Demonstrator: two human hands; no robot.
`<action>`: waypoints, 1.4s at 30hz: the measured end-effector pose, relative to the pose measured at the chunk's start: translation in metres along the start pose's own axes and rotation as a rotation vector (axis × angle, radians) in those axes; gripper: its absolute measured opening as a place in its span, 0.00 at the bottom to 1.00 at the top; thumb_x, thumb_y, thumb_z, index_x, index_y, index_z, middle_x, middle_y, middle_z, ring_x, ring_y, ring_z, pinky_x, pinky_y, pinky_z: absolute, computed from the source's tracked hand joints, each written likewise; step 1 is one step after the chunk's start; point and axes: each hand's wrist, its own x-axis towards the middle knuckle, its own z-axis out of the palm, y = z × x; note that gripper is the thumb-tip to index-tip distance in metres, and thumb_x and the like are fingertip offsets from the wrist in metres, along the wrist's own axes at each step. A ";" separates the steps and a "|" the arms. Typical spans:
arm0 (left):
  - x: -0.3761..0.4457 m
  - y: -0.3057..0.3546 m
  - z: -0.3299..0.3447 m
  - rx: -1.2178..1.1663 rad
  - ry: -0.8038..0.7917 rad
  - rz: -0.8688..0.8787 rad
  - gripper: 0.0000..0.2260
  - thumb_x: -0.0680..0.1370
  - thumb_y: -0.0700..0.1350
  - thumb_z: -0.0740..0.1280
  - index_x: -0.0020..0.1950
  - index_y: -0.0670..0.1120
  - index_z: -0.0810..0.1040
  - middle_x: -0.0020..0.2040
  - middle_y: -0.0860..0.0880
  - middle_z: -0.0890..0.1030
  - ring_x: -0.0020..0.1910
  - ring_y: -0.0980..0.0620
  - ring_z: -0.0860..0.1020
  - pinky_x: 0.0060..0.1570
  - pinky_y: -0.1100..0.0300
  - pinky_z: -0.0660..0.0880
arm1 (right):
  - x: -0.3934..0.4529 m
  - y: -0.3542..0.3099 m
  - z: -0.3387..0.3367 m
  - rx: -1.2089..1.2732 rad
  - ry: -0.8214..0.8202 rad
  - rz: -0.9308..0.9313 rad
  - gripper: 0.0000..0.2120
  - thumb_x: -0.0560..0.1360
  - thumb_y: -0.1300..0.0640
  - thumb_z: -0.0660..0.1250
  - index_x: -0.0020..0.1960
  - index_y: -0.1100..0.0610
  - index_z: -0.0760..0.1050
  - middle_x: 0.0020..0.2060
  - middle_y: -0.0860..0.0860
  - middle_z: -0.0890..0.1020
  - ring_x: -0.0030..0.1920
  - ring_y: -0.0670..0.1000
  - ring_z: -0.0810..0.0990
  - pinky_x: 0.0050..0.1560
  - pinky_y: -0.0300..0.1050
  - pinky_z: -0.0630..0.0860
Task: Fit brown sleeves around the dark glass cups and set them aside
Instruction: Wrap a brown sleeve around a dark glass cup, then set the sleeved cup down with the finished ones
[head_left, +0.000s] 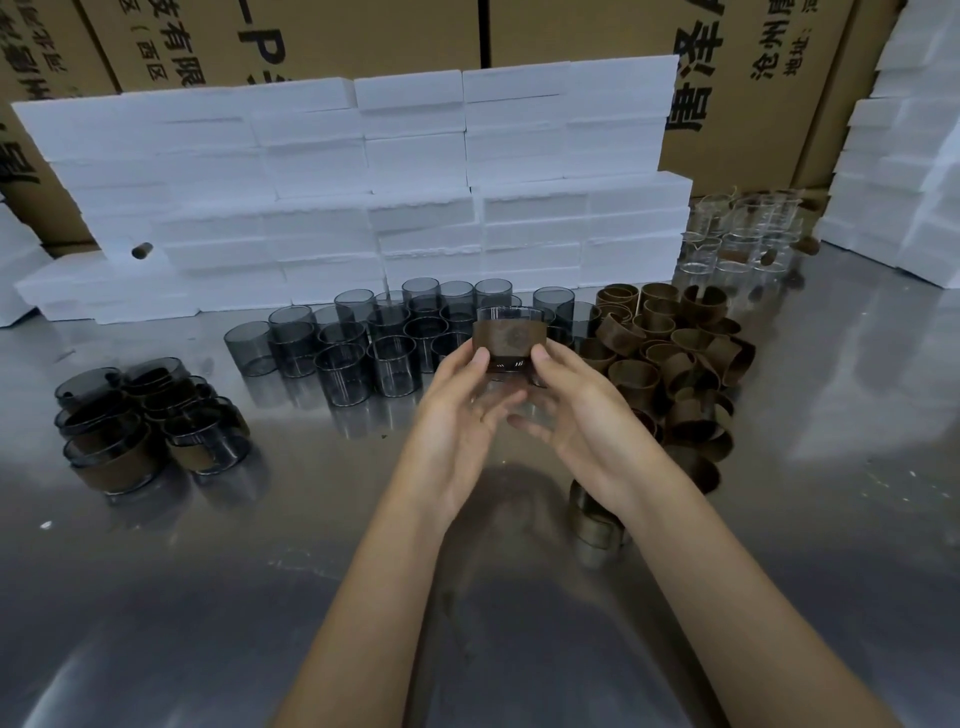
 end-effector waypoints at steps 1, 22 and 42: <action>0.000 0.000 0.001 0.031 0.004 0.005 0.23 0.80 0.45 0.66 0.74 0.39 0.72 0.67 0.38 0.80 0.57 0.46 0.81 0.59 0.56 0.77 | 0.001 0.001 0.000 0.015 0.001 -0.010 0.17 0.84 0.56 0.62 0.72 0.57 0.74 0.63 0.56 0.82 0.58 0.49 0.81 0.62 0.50 0.78; 0.009 -0.011 -0.004 0.216 0.210 0.104 0.25 0.76 0.45 0.74 0.72 0.40 0.75 0.63 0.40 0.82 0.64 0.41 0.81 0.61 0.49 0.80 | 0.005 0.017 0.002 -0.419 0.208 -0.327 0.15 0.75 0.58 0.76 0.54 0.46 0.74 0.52 0.46 0.80 0.41 0.40 0.77 0.47 0.34 0.77; 0.008 0.021 -0.061 0.981 1.052 0.075 0.27 0.73 0.41 0.71 0.71 0.51 0.68 0.72 0.43 0.69 0.73 0.41 0.65 0.71 0.44 0.58 | 0.012 0.020 -0.004 -0.561 0.281 -0.200 0.03 0.80 0.59 0.67 0.53 0.55 0.80 0.43 0.48 0.81 0.43 0.43 0.78 0.37 0.24 0.70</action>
